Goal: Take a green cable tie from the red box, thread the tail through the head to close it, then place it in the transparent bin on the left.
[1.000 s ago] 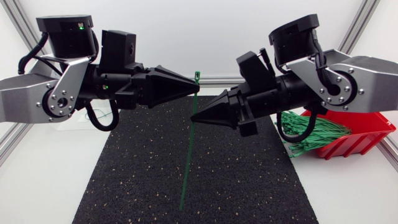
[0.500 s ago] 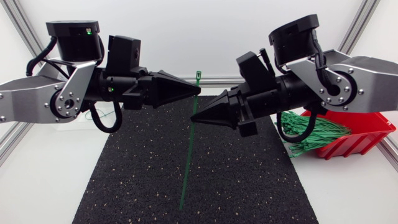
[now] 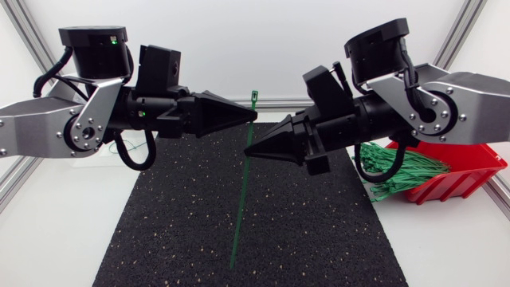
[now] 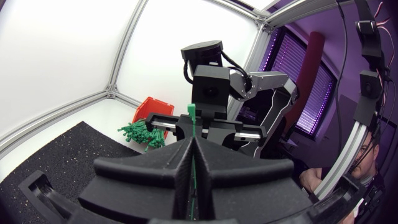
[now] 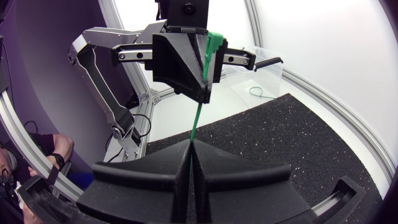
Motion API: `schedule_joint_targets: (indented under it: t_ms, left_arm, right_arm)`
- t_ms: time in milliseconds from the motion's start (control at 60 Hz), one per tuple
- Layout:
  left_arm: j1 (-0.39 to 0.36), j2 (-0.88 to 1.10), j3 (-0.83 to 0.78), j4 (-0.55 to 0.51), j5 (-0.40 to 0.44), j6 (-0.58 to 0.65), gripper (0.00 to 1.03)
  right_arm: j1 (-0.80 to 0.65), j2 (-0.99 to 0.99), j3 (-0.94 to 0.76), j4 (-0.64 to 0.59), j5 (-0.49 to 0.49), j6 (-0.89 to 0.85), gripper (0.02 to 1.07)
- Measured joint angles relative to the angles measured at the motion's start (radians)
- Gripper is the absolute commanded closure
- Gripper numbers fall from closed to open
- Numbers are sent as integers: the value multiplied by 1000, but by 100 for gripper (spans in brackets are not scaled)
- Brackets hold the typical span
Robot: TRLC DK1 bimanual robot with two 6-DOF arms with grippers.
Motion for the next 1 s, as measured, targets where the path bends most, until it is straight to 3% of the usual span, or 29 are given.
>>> schedule_joint_targets:
  t_ms: [350,583,1000]
  left_arm:
    - [0,-12,0,0,-3,0,100]
    - [0,-16,-2,7,-4,0,87]
    - [14,-31,-2,15,-4,0,87]
  right_arm:
    - [0,0,0,8,0,0,102]
    - [2,0,-2,8,0,0,101]
    - [6,0,-6,8,0,0,101]
